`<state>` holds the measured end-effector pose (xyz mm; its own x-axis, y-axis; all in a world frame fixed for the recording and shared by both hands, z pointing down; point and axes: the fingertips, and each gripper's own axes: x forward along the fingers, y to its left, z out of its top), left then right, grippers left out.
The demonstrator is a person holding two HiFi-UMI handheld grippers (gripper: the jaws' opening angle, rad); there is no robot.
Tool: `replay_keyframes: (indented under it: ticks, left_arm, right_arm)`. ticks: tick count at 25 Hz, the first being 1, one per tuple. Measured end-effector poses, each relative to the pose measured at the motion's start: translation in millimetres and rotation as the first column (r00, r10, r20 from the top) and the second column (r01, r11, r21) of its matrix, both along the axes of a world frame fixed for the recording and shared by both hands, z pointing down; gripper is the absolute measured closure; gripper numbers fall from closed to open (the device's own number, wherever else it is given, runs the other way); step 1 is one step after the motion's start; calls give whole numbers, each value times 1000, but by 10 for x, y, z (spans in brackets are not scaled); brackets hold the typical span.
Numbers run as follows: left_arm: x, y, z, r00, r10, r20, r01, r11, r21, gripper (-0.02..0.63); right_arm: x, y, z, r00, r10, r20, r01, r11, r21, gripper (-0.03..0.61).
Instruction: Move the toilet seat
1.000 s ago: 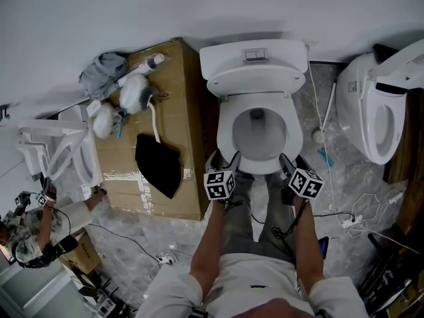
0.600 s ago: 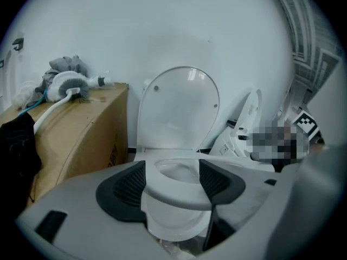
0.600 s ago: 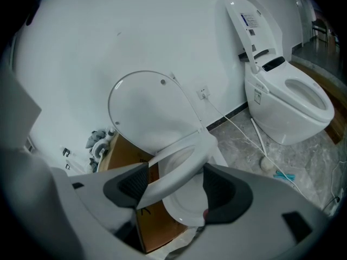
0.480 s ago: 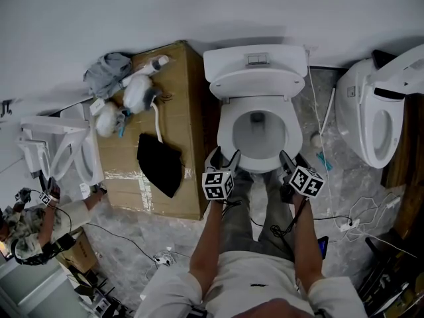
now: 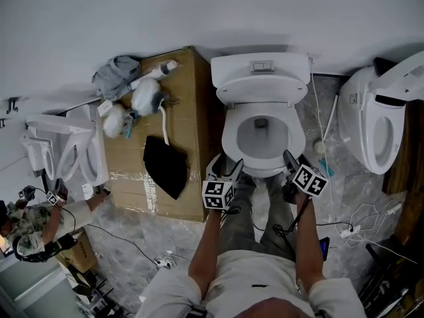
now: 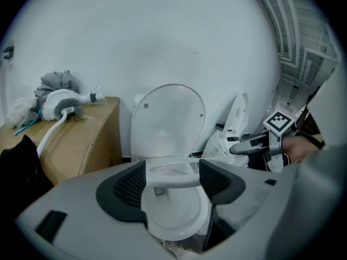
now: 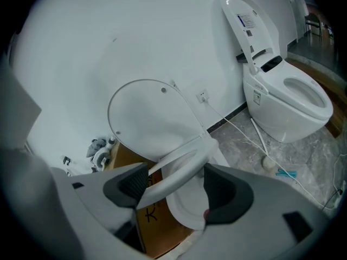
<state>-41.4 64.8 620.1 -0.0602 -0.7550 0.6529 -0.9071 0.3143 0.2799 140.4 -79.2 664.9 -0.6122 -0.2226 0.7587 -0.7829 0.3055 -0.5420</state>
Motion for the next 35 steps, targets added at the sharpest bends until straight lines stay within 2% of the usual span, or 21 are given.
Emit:
replay_keyframes:
  ticks: [8,12,14,16,23,27,35]
  left_arm:
    - [146,-69,-205,986,153,70,-153,988,-4,287]
    - [335,-143,-270,932,315,181,-308,949,-65,292]
    - [384,-194,-285,909,355,218,-344,935,-88,335]
    - [408,-231,-284,900,368,233,-355,930,-97,374]
    - [377,-346,-307,882,369,294,-351,929,-114,380]
    - [271,-412,-349,886,332,324,-316,943,-103,413]
    - [205,-510,-389,891,316,327,-296,949,-108,414]
  right_arm:
    - [-83,-106,-95,1000,26,3,-26,1000,-11,242]
    - [-110,-164,-129,999,45,10,-45,999,-14,242]
    - [-127,-195,-146,998,55,14,-55,998,-17,242]
    - [-145,-220,-167,998,64,19,-64,998,-18,242]
    - [-222,-319,-253,995,92,34,-91,995,-29,242]
    - [-275,-381,-305,992,118,47,-117,993,-30,242]
    - [-304,-438,-353,988,148,55,-146,989,-30,242]
